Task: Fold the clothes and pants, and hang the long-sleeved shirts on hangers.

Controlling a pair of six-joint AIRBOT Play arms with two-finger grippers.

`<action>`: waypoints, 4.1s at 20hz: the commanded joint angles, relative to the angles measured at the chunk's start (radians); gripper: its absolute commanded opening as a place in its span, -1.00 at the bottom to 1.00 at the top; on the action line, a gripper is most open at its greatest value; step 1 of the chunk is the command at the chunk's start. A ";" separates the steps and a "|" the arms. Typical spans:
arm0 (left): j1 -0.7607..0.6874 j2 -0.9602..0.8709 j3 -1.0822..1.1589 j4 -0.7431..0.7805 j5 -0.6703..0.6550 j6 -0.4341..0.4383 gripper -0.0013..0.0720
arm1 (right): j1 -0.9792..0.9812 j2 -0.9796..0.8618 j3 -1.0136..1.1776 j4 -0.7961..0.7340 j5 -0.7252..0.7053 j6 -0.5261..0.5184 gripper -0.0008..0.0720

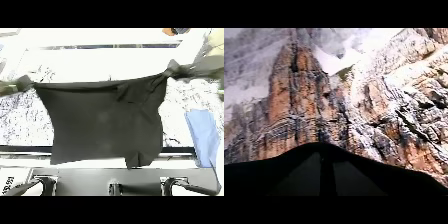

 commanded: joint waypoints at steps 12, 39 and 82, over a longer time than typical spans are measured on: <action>-0.055 -0.428 0.101 -0.039 0.132 0.000 -0.92 | 0.040 -0.261 -0.026 -0.220 0.140 0.162 -0.91; -0.033 -0.483 0.111 -0.020 -0.284 0.123 0.62 | 0.028 -0.320 -0.028 -0.194 -0.206 0.074 0.10; 0.535 0.127 -0.606 -0.283 -0.449 0.335 0.60 | -0.088 0.351 -1.157 0.264 -0.119 -0.204 -0.90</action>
